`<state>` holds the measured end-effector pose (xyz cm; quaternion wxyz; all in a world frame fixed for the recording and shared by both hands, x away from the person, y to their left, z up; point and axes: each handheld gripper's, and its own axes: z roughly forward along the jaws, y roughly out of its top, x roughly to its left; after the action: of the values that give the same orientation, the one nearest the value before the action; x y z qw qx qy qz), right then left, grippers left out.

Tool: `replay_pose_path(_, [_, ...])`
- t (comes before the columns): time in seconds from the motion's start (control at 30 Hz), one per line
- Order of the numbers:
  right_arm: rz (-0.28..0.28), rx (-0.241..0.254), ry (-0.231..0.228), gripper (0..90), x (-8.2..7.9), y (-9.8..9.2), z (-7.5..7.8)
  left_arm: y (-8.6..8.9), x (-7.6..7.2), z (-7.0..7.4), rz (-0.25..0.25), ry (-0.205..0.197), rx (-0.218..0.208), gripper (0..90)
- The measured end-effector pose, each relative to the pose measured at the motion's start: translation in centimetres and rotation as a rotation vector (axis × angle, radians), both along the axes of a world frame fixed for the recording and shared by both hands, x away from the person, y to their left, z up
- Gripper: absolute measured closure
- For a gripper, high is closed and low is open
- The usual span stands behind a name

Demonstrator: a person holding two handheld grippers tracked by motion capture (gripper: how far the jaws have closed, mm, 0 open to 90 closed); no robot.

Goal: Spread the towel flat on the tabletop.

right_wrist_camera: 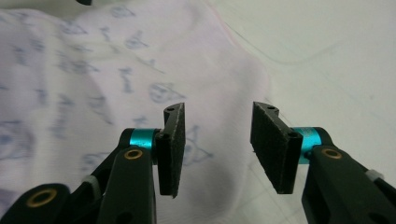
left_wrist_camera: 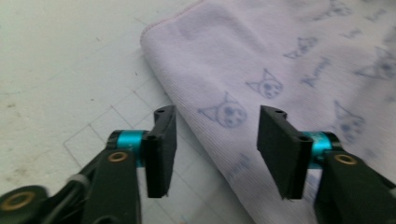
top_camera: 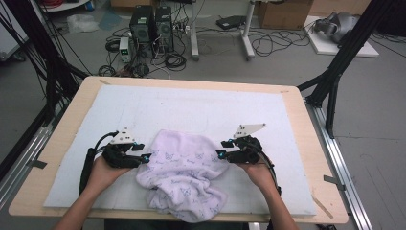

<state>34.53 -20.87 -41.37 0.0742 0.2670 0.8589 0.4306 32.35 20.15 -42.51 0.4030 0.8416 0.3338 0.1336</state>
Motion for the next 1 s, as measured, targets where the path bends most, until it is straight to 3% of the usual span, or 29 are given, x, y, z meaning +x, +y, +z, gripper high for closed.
replay_pose_path(0.1, [-0.013, -0.046, 0.043, 55.3, 0.9, 0.3, -1.5, -0.8, 0.8, -0.8, -0.005, 0.024, 0.035, 46.2])
replay_pose_path(0.13, [-0.014, -0.063, 0.056, 60.6, 1.1, 0.4, -1.9, -1.0, 0.9, -1.0, -0.024, 0.037, 0.035, 51.7])
replay_pose_path(0.17, [-0.006, -0.075, 0.064, 68.7, 1.3, 0.5, -2.1, -1.0, 1.0, -1.1, -0.041, 0.044, 0.032, 63.3])
replay_pose_path(0.23, [0.019, -0.075, 0.073, 82.6, 1.5, 0.5, -2.4, -1.0, 1.1, -0.9, -0.042, 0.051, 0.019, 77.7])
replay_pose_path(0.27, [0.026, -0.068, 0.076, 84.4, 1.6, 0.5, -2.3, -0.9, 1.1, -0.8, -0.036, 0.047, 0.017, 83.6])
replay_pose_path(0.33, [0.028, -0.067, 0.07, 85.1, 1.6, 0.5, -2.0, -0.8, 1.0, -0.3, -0.021, 0.034, 0.013, 85.9])
replay_pose_path(0.4, [0.023, -0.067, 0.043, 85.4, 1.5, 0.3, -0.9, -0.4, 1.0, 0.6, 0.003, 0.012, -0.017, 86.3])
replay_pose_path(0.53, [0.007, -0.08, -0.054, 85.5, 1.3, 0.0, 2.3, -0.3, 1.2, 3.2, 0.038, -0.057, -0.056, 86.6])
replay_pose_path(0.63, [-0.013, -0.091, -0.126, 85.4, 0.9, -0.1, 5.0, -0.6, 0.8, 5.5, 0.047, -0.118, -0.062, 86.6])
replay_pose_path(0.7, [-0.01, -0.099, -0.147, 85.2, 0.6, 0.1, 5.6, -0.7, 0.4, 5.9, 0.038, -0.134, -0.048, 86.4])
replay_pose_path(0.77, [0.005, -0.117, -0.149, 85.1, 0.1, 0.6, 5.4, -0.9, -0.4, 5.5, 0.011, -0.128, -0.036, 86.3])
replay_pose_path(0.83, [0.038, -0.127, -0.141, 85.0, -0.6, 1.2, 4.2, -1.0, -1.4, 4.4, -0.024, -0.097, -0.02, 86.0])
replay_pose_path(0.93, [0.093, -0.138, -0.07, 84.7, -1.4, 2.4, 1.7, -1.4, -2.4, 2.1, -0.082, -0.02, -0.001, 83.6])
replay_pose_path(1.0, [0.126, -0.163, -0.055, 83.9, -1.9, 3.1, 0.2, -1.7, -2.8, 0.8, -0.109, 0.006, 0.02, 78.1])
